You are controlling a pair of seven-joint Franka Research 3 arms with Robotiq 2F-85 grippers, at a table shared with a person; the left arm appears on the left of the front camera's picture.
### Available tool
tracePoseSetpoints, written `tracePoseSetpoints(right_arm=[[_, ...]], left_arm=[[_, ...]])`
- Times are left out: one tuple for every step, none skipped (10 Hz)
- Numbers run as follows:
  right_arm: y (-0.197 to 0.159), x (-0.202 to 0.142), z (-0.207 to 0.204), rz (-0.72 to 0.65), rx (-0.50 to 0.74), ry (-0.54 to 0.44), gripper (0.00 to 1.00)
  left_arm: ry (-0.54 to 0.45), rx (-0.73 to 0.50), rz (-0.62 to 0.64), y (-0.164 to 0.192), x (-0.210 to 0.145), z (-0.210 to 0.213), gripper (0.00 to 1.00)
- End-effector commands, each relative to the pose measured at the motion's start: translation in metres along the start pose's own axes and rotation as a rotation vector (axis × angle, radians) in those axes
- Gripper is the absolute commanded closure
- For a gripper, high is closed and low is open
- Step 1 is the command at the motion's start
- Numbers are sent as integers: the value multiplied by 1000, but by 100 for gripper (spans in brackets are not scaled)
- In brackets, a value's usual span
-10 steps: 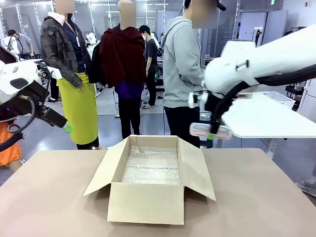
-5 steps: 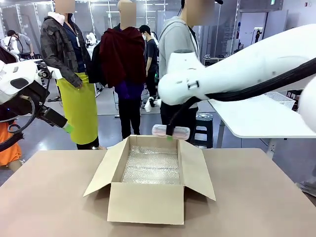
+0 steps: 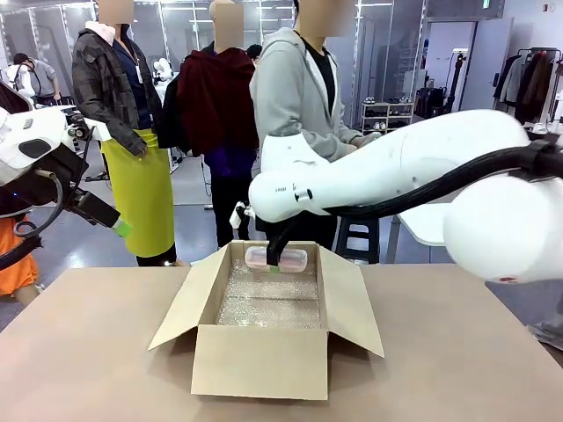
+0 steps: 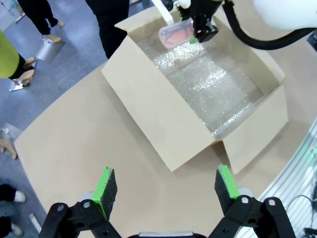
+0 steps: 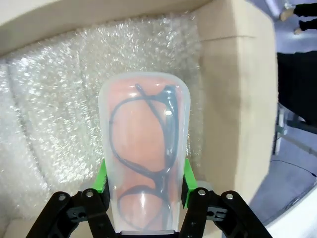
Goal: Pack the glasses set securely to prepare it for shipping.
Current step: Place the Glasses case inside the Package Box.
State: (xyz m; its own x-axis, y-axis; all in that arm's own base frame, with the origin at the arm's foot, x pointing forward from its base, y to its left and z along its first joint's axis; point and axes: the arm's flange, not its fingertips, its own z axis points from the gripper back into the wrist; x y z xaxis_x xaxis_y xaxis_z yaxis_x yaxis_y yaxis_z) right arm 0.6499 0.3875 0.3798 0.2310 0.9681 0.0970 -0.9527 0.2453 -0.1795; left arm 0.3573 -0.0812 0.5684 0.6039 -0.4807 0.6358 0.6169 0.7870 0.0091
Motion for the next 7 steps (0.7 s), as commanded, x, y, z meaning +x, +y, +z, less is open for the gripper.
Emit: tracePoseSetpoints(right_arm=[[-7,9,-18,-11,-24,35,69],[-8,7,-32,-5,3,49,69],[-6,7,-41,8,8,54,69],[-2,7,-42,28,15,51,34],[0,7,-38,53,16,43,0],[2,7,-34,62,13,42,0],[5,7,-32,69,11,41,0]], left_arm=[[-7,-10,0,1,0,2,0],[-7,-10,0,1,0,2,0],[-7,-10,0,1,0,2,0],[-7,-10,0,1,0,2,0],[-7,-10,0,1,0,2,0],[-7,-10,0,1,0,2,0],[-7,-10,0,1,0,2,0]])
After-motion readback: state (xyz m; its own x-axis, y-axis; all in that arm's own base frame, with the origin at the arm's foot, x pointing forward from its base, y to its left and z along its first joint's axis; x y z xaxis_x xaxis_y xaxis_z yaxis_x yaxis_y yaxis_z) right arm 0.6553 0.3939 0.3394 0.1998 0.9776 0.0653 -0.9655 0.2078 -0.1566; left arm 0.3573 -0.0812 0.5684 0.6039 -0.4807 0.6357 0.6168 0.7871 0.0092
